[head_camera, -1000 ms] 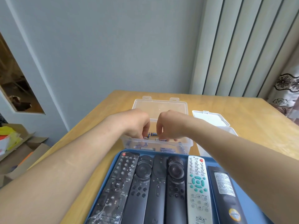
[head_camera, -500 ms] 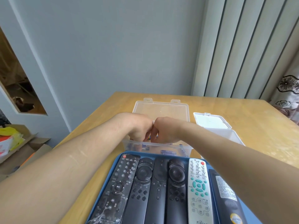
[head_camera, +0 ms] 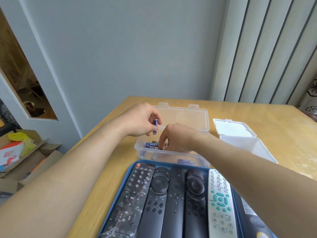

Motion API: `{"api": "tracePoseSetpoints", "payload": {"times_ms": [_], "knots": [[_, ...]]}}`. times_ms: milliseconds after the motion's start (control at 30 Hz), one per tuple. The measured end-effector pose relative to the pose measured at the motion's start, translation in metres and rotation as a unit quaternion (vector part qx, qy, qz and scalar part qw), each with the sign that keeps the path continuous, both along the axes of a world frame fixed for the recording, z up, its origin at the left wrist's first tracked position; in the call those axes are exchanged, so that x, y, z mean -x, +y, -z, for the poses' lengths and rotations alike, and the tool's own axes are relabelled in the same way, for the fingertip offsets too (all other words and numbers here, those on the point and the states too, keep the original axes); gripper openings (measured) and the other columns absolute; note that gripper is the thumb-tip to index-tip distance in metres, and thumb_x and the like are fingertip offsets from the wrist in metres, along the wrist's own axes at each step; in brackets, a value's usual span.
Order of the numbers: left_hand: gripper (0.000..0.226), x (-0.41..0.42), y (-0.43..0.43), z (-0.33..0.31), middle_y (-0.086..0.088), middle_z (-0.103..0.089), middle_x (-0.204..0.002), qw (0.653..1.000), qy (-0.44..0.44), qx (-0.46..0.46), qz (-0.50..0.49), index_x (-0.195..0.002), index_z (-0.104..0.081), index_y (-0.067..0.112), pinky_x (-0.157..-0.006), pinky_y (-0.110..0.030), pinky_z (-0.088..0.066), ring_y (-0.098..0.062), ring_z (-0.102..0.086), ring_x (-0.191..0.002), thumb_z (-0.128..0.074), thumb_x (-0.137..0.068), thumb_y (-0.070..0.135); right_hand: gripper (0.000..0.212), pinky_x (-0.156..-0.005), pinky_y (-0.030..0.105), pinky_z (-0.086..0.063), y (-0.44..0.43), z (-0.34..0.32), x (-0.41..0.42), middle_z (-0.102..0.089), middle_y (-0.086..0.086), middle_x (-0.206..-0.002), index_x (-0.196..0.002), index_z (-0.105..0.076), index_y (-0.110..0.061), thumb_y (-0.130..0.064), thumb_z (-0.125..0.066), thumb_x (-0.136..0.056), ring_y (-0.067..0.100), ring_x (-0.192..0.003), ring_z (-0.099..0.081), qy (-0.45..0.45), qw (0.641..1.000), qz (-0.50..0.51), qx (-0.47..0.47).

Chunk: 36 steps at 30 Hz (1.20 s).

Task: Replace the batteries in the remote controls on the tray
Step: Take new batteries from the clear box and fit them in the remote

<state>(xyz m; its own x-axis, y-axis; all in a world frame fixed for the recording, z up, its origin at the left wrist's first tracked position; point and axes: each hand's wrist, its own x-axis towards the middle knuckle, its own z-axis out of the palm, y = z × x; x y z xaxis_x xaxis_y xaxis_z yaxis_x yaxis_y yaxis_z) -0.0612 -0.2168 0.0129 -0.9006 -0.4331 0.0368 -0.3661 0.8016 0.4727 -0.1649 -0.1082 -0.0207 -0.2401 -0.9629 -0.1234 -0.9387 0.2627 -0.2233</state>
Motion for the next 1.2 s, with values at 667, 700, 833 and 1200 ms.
{"api": "tracePoseSetpoints", "payload": {"times_ms": [667, 700, 833, 1200], "knots": [[0.031, 0.007, 0.007, 0.021, 0.011, -0.061, -0.055, 0.989, -0.122, 0.078, 0.033, -0.066, -0.069, 0.015, -0.055, -0.022, -0.042, -0.007, -0.05, -0.053, -0.062, -0.088, 0.036, 0.004, -0.048, 0.017, -0.04, 0.045, -0.043, 0.032, -0.072, -0.004, -0.064, -0.08, -0.069, -0.016, -0.018, -0.072, -0.083, 0.004, -0.053, -0.065, 0.033, 0.996, 0.081, -0.03], [0.04, 0.008, 0.008, 0.02, 0.01, -0.052, -0.048, 0.986, -0.14, 0.086, 0.034, -0.058, -0.061, 0.014, -0.052, -0.023, -0.038, -0.007, -0.044, -0.047, -0.059, -0.091, 0.036, 0.002, -0.05, 0.018, -0.041, 0.046, -0.043, 0.032, -0.072, -0.004, -0.065, -0.081, -0.07, -0.018, -0.018, -0.072, -0.082, 0.005, -0.055, -0.066, 0.039, 0.996, 0.082, -0.025], [0.02, 0.011, 0.013, 0.013, 0.014, -0.068, -0.074, 0.978, -0.181, 0.09, 0.049, -0.078, -0.073, 0.027, -0.071, -0.023, -0.05, -0.005, -0.06, -0.072, -0.059, -0.092, 0.024, 0.008, -0.05, 0.018, -0.041, 0.049, -0.04, 0.033, -0.073, -0.002, -0.071, -0.088, -0.075, -0.02, -0.016, -0.07, -0.083, 0.006, -0.057, -0.06, 0.052, 0.995, 0.081, -0.001], [0.005, 0.011, 0.018, 0.003, 0.01, -0.071, -0.073, 0.999, 0.004, 0.037, 0.01, -0.079, -0.076, 0.019, -0.071, -0.021, -0.05, -0.006, -0.063, -0.071, -0.073, -0.081, 0.022, 0.005, -0.048, 0.015, -0.035, 0.054, -0.039, 0.036, -0.052, -0.012, -0.049, -0.08, -0.071, -0.023, -0.02, -0.073, -0.084, 0.005, -0.049, -0.051, -0.123, 0.979, 0.092, 0.136]]}}
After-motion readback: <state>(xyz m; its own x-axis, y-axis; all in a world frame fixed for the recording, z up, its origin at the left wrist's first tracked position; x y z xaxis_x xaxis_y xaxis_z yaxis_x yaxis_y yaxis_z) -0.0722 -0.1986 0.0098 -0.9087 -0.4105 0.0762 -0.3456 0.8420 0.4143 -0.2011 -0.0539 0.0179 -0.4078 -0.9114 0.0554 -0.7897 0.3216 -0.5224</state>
